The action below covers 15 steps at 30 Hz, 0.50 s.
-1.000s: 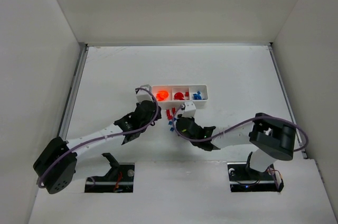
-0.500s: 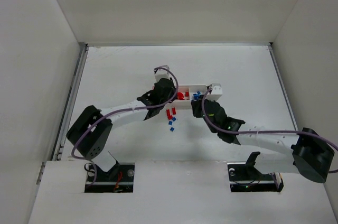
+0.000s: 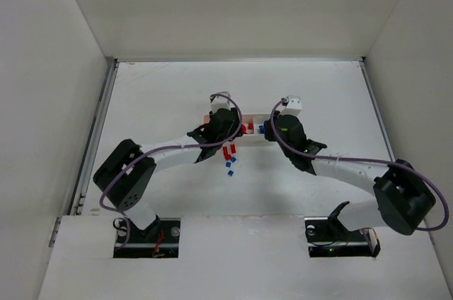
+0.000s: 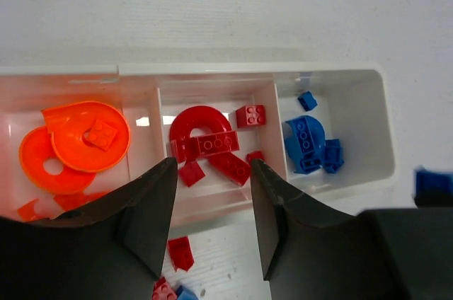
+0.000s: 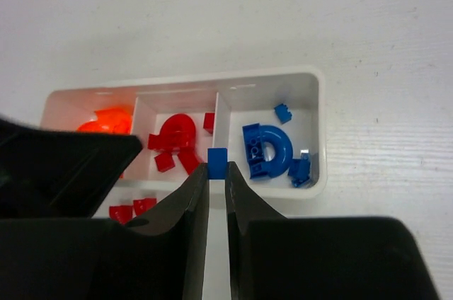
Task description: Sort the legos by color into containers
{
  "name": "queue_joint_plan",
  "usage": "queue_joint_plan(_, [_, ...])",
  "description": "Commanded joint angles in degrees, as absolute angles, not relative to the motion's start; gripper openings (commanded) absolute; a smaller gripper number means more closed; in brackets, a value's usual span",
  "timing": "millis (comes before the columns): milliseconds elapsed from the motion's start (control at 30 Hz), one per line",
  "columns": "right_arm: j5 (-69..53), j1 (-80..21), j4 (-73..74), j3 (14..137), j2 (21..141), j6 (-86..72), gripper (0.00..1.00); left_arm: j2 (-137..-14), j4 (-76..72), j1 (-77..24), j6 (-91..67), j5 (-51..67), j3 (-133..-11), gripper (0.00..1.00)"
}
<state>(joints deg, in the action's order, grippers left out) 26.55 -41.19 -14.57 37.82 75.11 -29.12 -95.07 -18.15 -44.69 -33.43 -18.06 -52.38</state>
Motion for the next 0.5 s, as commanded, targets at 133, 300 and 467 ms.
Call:
queue_joint_plan(133, [24.34, -38.72, -15.91, 43.68, 81.47, -27.16, 0.23, -77.89, -19.95, -50.48, -30.76, -24.07, -39.92, 0.39])
queue_joint_plan(300, [25.84, -38.54, -16.08, 43.51, 81.65, -27.42, 0.43, -69.97, -17.58, -55.23, -31.99, -31.28, -30.42, 0.39])
queue_joint_plan(467, [27.33, -39.32, -15.64, 42.28, 77.97, -27.68, 0.45, -67.5, -15.73, -56.56, -34.62, -32.26, -26.46, 0.39])
